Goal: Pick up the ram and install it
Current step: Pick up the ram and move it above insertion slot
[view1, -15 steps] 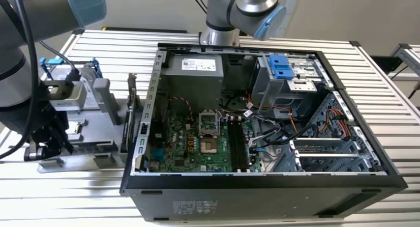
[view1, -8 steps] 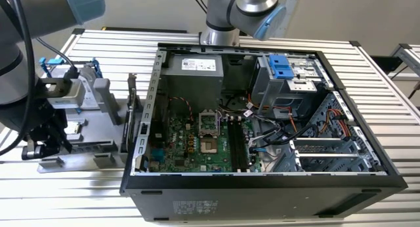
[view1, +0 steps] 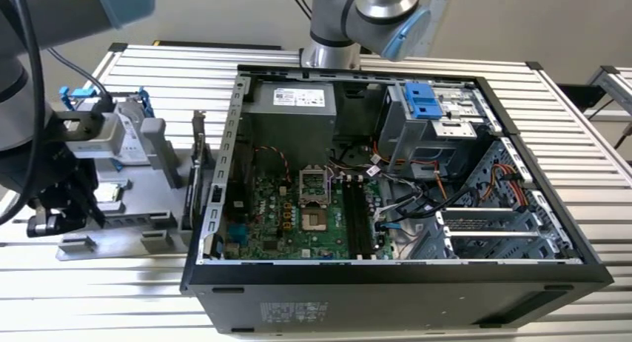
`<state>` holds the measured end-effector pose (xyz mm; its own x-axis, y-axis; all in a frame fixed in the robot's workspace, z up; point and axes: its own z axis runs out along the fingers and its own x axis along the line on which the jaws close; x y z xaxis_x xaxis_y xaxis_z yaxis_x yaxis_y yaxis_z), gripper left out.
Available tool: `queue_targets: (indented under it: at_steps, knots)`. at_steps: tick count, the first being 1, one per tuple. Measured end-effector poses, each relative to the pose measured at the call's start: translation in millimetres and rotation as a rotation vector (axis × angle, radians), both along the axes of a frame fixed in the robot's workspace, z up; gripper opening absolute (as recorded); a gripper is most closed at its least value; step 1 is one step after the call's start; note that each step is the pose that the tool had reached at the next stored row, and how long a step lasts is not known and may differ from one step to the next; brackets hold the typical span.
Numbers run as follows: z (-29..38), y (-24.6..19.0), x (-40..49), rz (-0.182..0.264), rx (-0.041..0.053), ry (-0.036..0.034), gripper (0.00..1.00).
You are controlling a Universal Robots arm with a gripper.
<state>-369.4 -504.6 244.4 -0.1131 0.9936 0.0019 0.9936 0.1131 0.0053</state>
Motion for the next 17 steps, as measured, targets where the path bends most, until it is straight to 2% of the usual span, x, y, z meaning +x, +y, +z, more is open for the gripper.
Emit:
queue_targets:
  at_steps: [17]
  knots:
    - [12.4, 0.0, -2.0, -0.016, 0.0001, -0.0001, 0.0]
